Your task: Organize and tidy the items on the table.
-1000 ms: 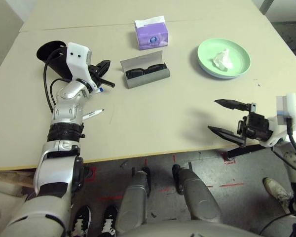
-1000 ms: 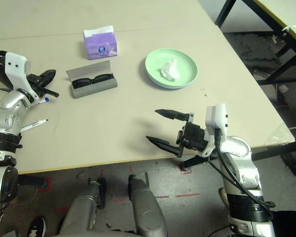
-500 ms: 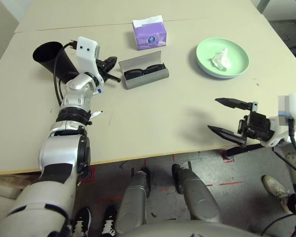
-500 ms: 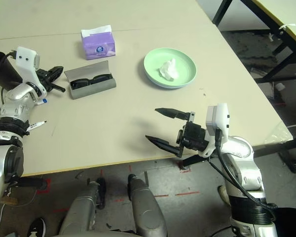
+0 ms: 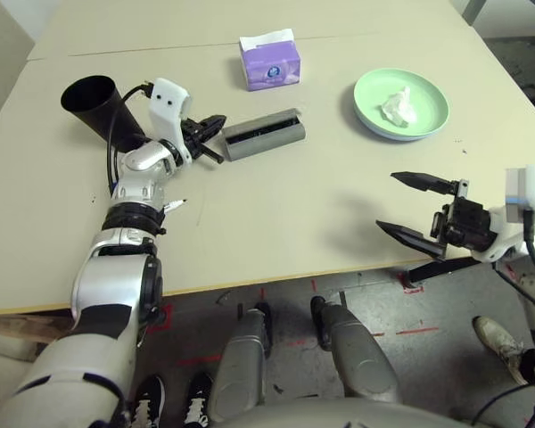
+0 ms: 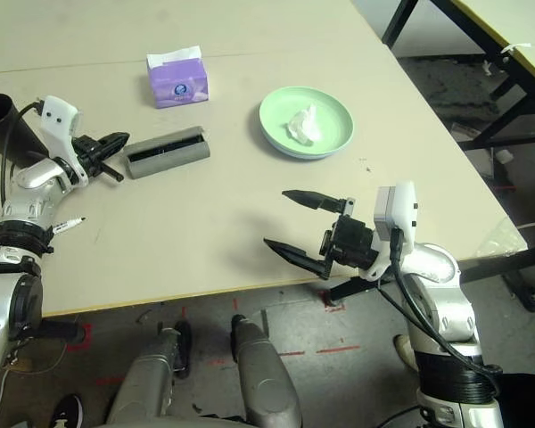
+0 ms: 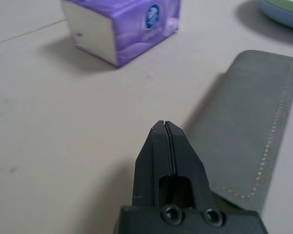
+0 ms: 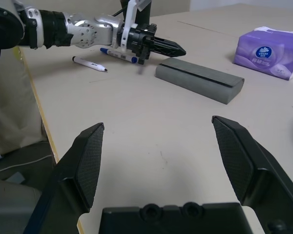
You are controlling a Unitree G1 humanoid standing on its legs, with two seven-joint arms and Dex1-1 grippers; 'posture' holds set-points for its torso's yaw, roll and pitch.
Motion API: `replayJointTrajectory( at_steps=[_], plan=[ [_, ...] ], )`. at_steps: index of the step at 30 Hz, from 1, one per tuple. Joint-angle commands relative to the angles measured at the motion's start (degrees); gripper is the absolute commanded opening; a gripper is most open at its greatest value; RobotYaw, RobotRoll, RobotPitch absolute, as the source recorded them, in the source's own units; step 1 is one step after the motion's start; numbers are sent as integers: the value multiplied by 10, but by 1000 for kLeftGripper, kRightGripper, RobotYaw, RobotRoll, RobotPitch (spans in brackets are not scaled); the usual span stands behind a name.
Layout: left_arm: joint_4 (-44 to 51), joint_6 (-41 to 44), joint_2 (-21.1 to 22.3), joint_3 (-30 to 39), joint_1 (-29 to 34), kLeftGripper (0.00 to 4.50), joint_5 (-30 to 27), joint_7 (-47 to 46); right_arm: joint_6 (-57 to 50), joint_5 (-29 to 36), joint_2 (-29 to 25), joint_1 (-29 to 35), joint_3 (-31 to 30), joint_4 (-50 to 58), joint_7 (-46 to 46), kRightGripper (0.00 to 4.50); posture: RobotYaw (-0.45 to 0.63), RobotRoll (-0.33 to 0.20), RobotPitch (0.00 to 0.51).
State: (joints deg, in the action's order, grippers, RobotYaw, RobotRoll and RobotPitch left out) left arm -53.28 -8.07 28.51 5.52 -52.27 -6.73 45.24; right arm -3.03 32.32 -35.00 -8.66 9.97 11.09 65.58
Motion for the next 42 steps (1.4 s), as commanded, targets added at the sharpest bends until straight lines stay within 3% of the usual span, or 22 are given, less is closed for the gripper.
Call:
replayJointTrajectory(
  at_steps=[1, 9, 27, 33, 37, 40, 42],
  plan=[
    [33, 22, 7, -14, 28, 30, 3, 26, -3, 5, -3, 10, -5, 8, 2, 4500, -320, 0, 270],
    [90, 53, 14, -18, 59, 30, 4, 48, 0, -9, -5, 11, -15, -4, 1, 4500, -314, 0, 272],
    [259, 159, 76, -44, 157, 30, -24, 156, -3, -14, -2, 9, -22, -17, -7, 4500, -291, 0, 271],
    [341, 244, 143, -17, 192, 30, -66, 200, 10, -22, 3, 5, -29, -33, -5, 4500, -262, 0, 272],
    [395, 302, 214, 9, 215, 30, -102, 239, 29, -22, 11, -5, -40, -42, 12, 4500, -249, 0, 274],
    [438, 346, 263, 26, 227, 596, -125, 257, 45, -27, 16, -13, -62, -49, 35, 4500, -219, 0, 275],
    [460, 374, 290, 34, 228, 1281, -142, 268, 57, -32, 20, -21, -79, -55, 51, 4500, -193, 0, 276]
  ],
)
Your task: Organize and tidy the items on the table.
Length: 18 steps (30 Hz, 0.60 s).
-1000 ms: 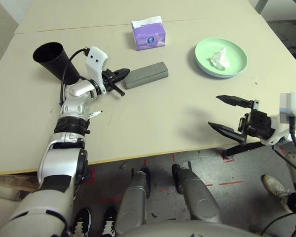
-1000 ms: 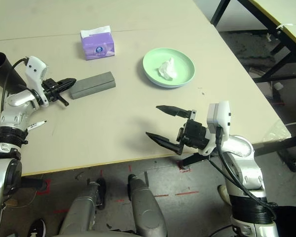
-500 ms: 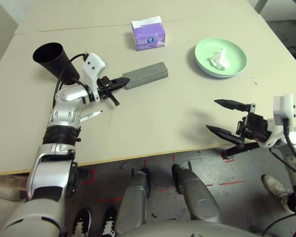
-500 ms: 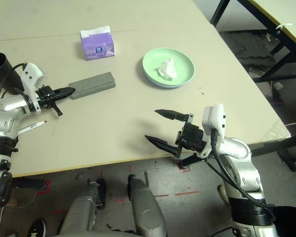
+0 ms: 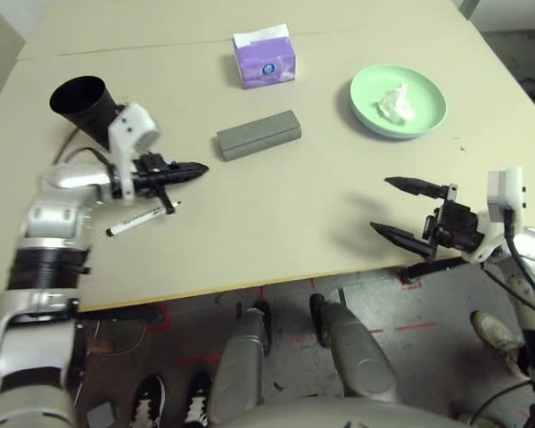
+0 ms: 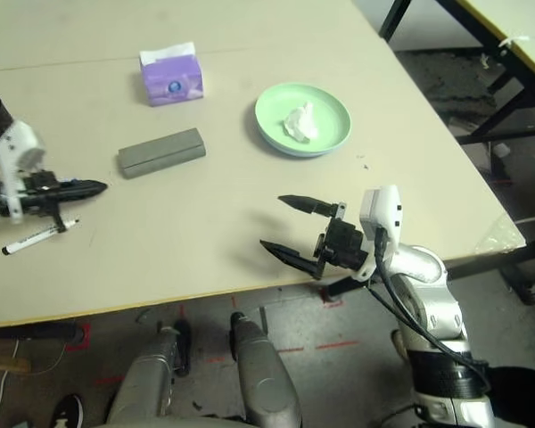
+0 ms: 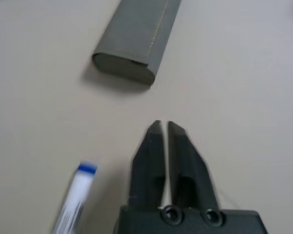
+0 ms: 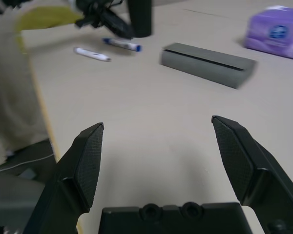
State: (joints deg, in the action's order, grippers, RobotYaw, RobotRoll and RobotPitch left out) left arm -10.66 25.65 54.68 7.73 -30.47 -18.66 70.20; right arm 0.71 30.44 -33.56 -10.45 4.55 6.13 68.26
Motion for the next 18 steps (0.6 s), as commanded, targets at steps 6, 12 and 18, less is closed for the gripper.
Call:
replayJointTrajectory(
  at_steps=[6, 12, 18],
  plan=[
    [102, 120, 166, -5, -7, 3308, -53, 102, 36, -14, 26, -51, -77, -16, 71, 4500, -155, 0, 278],
    [112, 119, 278, -56, -27, 4471, -31, 196, 22, -11, 39, -64, -110, 4, 83, 4500, -128, 0, 284],
    [107, 77, 327, -121, -37, 4471, 0, 223, 9, -14, 56, -74, -124, 16, 64, 4500, -129, 0, 290]
  ],
)
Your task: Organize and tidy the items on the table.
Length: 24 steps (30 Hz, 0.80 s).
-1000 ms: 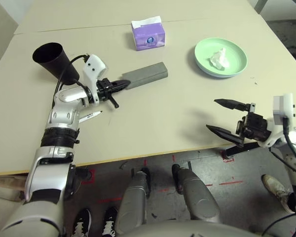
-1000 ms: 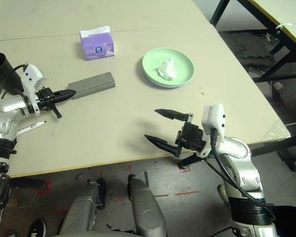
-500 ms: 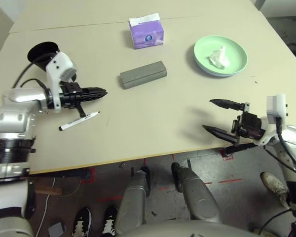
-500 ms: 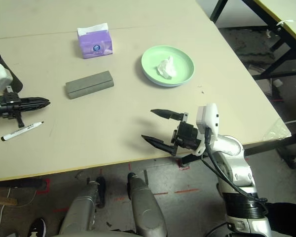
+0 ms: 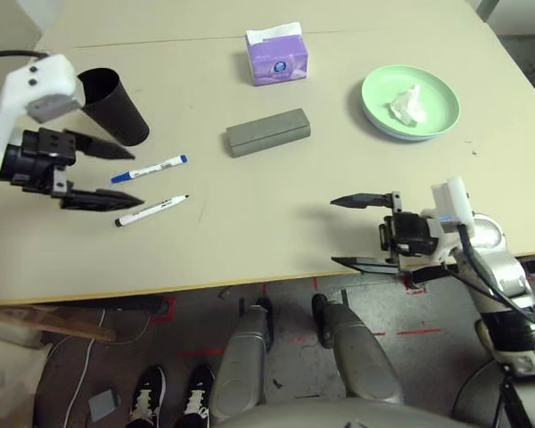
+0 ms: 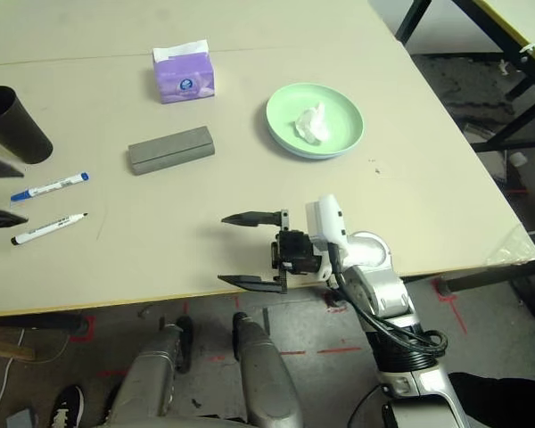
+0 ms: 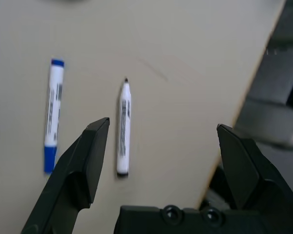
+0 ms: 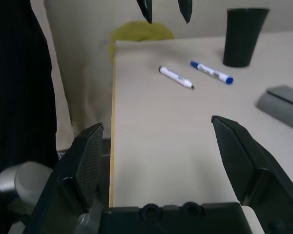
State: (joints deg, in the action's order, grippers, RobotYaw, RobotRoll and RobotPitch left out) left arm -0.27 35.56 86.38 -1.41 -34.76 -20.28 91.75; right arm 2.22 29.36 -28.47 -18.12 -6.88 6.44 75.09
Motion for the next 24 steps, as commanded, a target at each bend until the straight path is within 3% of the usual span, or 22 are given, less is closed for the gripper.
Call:
replayJointTrajectory(
  at_steps=[1, 8, 14, 24],
  plan=[
    [2, -26, 9, -35, 9, 4471, 22, 8, -8, -4, 6, 2, -11, 15, -7, 4500, -134, 0, 290],
    [-35, -106, -35, -73, 34, 4471, 114, -19, -27, 0, 5, 5, -13, 42, -26, 4500, -148, 0, 287],
    [-113, -171, -109, -103, 6, 4471, 184, -52, -40, 1, 3, 6, -11, 61, -40, 4500, -182, 0, 283],
    [-183, -204, -190, -92, -5, 4471, 212, -101, -67, 6, -6, 13, -7, 100, -63, 4500, -205, 0, 268]
  ],
)
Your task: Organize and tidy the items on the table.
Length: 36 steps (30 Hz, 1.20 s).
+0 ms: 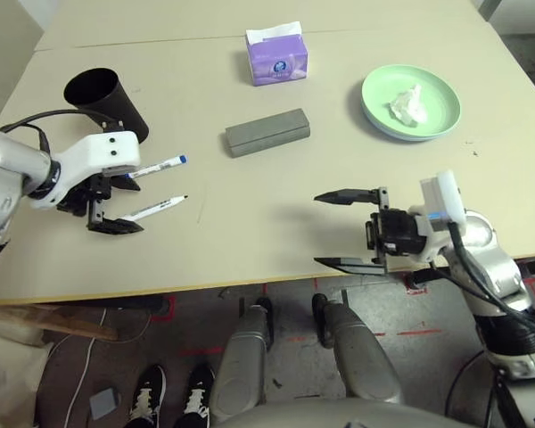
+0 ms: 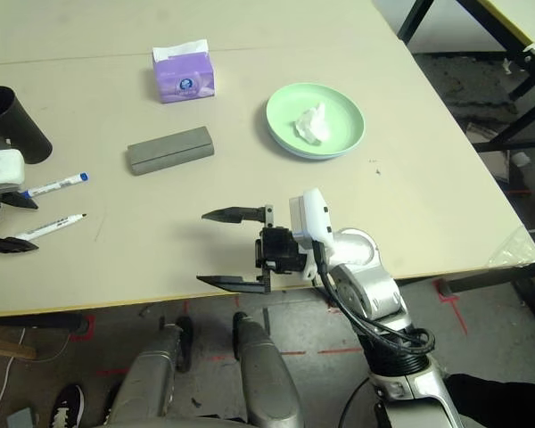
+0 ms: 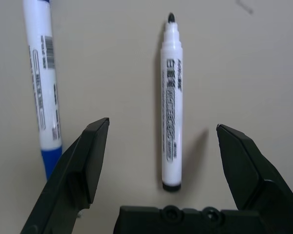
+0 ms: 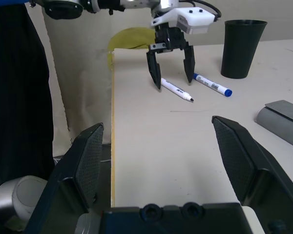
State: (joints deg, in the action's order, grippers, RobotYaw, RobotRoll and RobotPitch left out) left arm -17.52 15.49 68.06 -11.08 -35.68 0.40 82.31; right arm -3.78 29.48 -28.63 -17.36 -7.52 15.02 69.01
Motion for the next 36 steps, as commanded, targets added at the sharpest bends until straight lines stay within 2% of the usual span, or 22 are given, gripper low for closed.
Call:
replayJointTrajectory(
  at_steps=[1, 11, 14, 20, 22, 24, 25, 31, 36],
  plan=[
    [-11, -1, -11, 6, 5, 4471, 4, -9, -8, 5, -4, 4, -1, 15, -3, 4500, -207, 0, 268],
    [10, 20, -37, 14, 19, 4471, -4, -19, -14, 3, -6, -1, -1, 22, -10, 4500, -219, 0, 269],
    [21, 28, -41, 19, 30, 3839, -8, -21, -18, 4, -5, -5, -2, 26, -15, 4500, -221, 0, 270],
    [40, 46, -41, 29, 38, 1839, -16, -19, -21, 5, -6, -19, 3, 24, -20, 4500, -219, 0, 267],
    [45, 54, -41, 32, 35, 1044, -18, -19, -21, 4, -5, -25, 3, 20, -21, 4500, -217, 0, 265],
    [45, 59, -40, 33, 30, 395, -19, -18, -20, 3, -4, -32, 3, 16, -21, 4500, -213, 0, 263],
    [46, 61, -39, 34, 29, 244, -19, -17, -20, 3, -4, -34, 3, 15, -21, 4500, -213, 0, 263],
    [60, 94, -31, 45, 22, 245, -37, -5, -15, 1, -3, -34, 1, 8, -19, 4500, -206, 0, 266],
    [83, 213, -14, 86, -33, 245, -109, 25, -22, 4, -7, -26, 1, 8, -16, 4500, -187, 0, 271]
  ],
)
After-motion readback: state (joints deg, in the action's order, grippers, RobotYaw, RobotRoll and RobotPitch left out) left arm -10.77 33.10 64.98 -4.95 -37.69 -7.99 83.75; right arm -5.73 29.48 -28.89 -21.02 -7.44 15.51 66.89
